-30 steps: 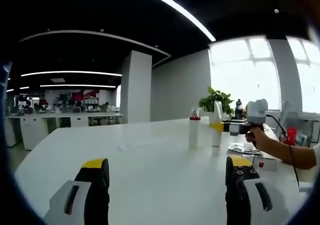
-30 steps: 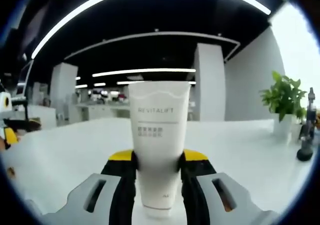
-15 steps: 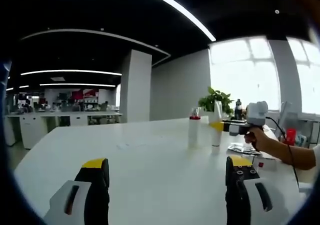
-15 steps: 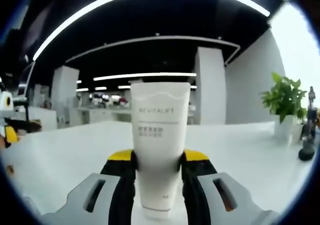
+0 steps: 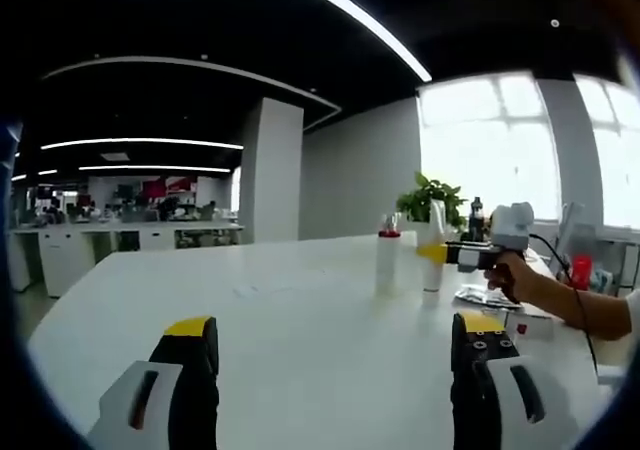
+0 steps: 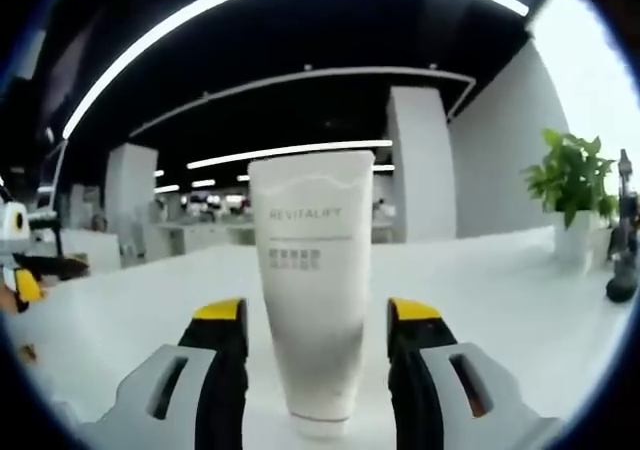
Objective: Arrange the skincare products in the storage area until every visible bottle or jar stands upright without overlapping.
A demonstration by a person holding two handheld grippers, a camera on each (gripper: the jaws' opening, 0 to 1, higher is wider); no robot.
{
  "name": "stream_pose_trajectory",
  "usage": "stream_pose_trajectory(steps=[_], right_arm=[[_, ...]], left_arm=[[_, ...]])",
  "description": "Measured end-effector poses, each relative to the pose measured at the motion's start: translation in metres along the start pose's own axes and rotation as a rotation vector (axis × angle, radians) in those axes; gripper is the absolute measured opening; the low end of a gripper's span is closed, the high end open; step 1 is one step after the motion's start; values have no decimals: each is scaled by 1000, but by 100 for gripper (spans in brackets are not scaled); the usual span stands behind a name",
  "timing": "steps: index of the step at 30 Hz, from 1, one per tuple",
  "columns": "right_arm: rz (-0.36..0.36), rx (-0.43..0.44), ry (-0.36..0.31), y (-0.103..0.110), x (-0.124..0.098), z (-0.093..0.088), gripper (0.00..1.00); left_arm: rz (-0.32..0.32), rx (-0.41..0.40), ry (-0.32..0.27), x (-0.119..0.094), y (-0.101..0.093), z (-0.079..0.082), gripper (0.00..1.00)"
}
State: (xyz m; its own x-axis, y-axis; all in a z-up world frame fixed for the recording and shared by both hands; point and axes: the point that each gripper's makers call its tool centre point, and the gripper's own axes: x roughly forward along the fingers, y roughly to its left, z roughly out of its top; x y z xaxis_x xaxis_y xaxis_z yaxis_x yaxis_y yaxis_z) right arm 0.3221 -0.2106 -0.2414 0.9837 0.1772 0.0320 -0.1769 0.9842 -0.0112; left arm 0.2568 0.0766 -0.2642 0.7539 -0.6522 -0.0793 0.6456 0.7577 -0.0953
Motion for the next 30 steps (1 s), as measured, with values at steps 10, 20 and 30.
stream_pose_trajectory(steps=[10,20,30], right_arm=[[9,-12,22,3,5,-7,77],[21,-19,56,9,9,-16,98],[26,-23,75,17,6,-19,100]], left_arm=[[2,4,3,1,1,0,100],[4,6,3,1,1,0,100],[2,11,11,2,-1,-2,99]])
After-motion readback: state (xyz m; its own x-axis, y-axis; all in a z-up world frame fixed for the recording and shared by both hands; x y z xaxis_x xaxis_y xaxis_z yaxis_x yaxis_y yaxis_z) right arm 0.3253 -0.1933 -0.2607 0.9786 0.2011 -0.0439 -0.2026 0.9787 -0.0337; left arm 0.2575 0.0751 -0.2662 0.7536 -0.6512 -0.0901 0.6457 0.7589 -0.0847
